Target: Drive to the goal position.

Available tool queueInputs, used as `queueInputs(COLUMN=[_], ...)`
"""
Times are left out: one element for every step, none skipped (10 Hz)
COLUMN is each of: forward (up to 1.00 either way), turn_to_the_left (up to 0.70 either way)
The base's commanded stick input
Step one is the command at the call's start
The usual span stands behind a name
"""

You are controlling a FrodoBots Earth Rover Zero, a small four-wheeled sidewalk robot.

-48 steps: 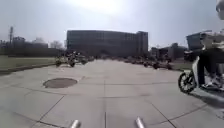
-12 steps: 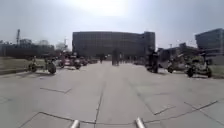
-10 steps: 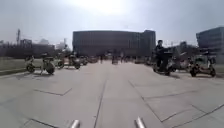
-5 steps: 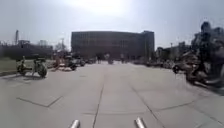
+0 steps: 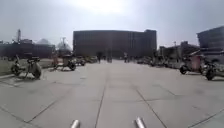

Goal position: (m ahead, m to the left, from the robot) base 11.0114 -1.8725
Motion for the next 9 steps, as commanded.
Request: queueInputs(forward=[0.85, 0.85, 0.85, 0.85, 0.85, 0.85, 0.85, 0.85, 0.85], turn_to_the_left=[0.01, 0.00, -0.08, -0.21, -0.32, -0.28, -0.15, 0.01, 0.01])
